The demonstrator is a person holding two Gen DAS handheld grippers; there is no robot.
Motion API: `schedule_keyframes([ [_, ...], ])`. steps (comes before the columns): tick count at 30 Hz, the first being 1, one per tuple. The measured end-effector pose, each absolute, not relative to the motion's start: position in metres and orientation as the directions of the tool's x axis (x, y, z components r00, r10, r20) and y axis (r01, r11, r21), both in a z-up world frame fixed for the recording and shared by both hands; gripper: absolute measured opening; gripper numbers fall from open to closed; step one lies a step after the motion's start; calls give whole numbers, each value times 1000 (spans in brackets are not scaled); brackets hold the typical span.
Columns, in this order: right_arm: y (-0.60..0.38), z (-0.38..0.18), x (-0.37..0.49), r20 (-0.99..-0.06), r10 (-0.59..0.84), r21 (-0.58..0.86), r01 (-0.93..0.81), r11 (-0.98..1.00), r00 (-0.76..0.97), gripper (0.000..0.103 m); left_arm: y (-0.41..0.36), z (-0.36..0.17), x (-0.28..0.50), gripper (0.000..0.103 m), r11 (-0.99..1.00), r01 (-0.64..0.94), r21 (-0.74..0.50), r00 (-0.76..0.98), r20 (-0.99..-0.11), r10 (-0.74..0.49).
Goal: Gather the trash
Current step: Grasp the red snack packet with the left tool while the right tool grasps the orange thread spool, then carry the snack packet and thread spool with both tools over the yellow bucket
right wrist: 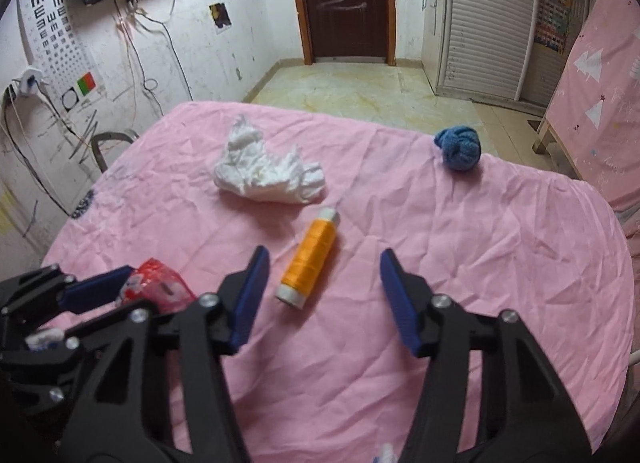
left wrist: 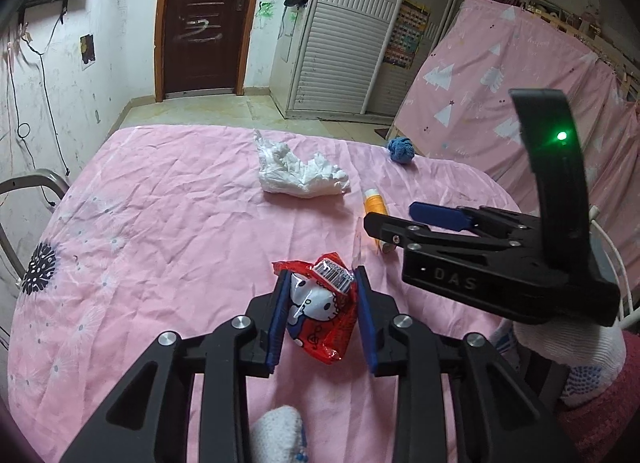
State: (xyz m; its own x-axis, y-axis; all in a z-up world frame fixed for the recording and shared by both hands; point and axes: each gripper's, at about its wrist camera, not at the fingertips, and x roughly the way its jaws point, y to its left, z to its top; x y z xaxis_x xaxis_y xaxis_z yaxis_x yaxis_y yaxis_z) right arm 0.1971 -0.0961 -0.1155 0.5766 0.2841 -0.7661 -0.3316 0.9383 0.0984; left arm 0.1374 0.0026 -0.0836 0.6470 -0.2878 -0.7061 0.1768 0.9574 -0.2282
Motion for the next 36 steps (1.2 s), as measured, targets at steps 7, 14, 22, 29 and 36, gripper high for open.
schedule_keyframes([
  [7,-85,-121,197,-781,272,68,-356,932,562,18,10,-82,134,22,954,172,-245,653,-697,-297],
  [14,-93,-113,191,-750,294,91,-347,933,592,13,11,-79,132,22,956,161,-245,659,-694,-289],
  [22,-109,-92,176,-696,329,122,-346,930,638,13,1,-66,124,22,962,170,-213,682,-679,-271],
  [29,-137,-73,158,-640,348,158,-326,932,685,13,-19,-52,116,22,965,191,-178,699,-666,-261],
  [36,-174,-63,145,-598,347,193,-290,937,723,13,-45,-41,109,22,964,226,-137,705,-660,-259],
])
